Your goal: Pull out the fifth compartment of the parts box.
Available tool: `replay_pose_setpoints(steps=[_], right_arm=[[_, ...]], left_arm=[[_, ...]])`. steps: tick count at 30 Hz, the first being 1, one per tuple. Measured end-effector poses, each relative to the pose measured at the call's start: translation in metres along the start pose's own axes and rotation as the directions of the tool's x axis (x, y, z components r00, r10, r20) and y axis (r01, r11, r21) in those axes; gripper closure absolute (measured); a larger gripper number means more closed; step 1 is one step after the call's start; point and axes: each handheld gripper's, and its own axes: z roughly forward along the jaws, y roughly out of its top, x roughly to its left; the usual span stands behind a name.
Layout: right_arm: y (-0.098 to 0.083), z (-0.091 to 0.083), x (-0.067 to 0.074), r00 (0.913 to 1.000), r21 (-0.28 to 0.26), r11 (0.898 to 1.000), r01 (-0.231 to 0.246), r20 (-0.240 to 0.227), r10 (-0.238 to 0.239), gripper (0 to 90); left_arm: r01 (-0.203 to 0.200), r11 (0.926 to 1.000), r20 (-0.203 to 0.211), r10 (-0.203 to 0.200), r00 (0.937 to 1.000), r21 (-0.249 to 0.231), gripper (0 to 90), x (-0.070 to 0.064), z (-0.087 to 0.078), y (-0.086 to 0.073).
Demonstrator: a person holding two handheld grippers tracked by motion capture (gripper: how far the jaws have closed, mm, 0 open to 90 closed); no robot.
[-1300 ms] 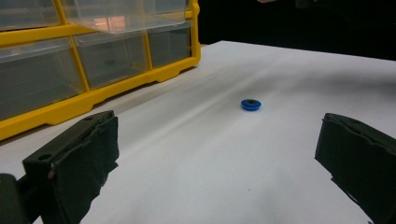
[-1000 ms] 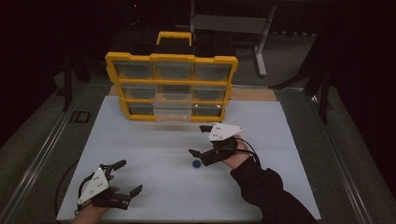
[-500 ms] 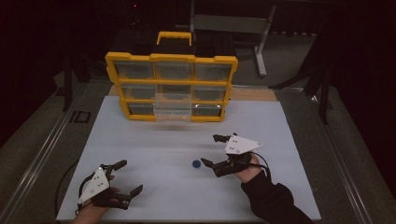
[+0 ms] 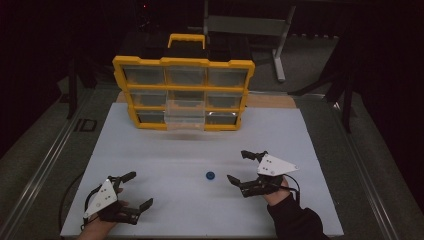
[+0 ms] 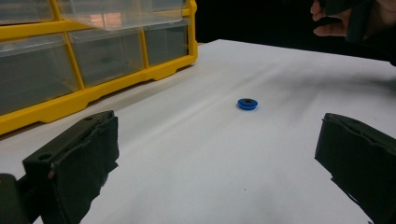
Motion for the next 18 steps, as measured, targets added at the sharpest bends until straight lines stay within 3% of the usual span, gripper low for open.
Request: replay_pose_setpoints(steps=[9, 18], right_arm=[[-0.026, -0.004, 0.005, 0.9995, -0.002, 1.0, -0.016, 0.029, 0.016, 12.5], [-0.028, -0.006, 0.006, 0.9994, -0.023, 1.0, -0.018, 0.03, 0.019, 13.2]], left_arm=[[0.001, 1.0, 0.001, -0.001, 1.0, 0.004, 0.0, 0.0, 0.001, 0.0], [0.003, 1.0, -0.002, -0.003, 1.0, 0.005, 0.0, 0.0, 0.0, 0.0]])
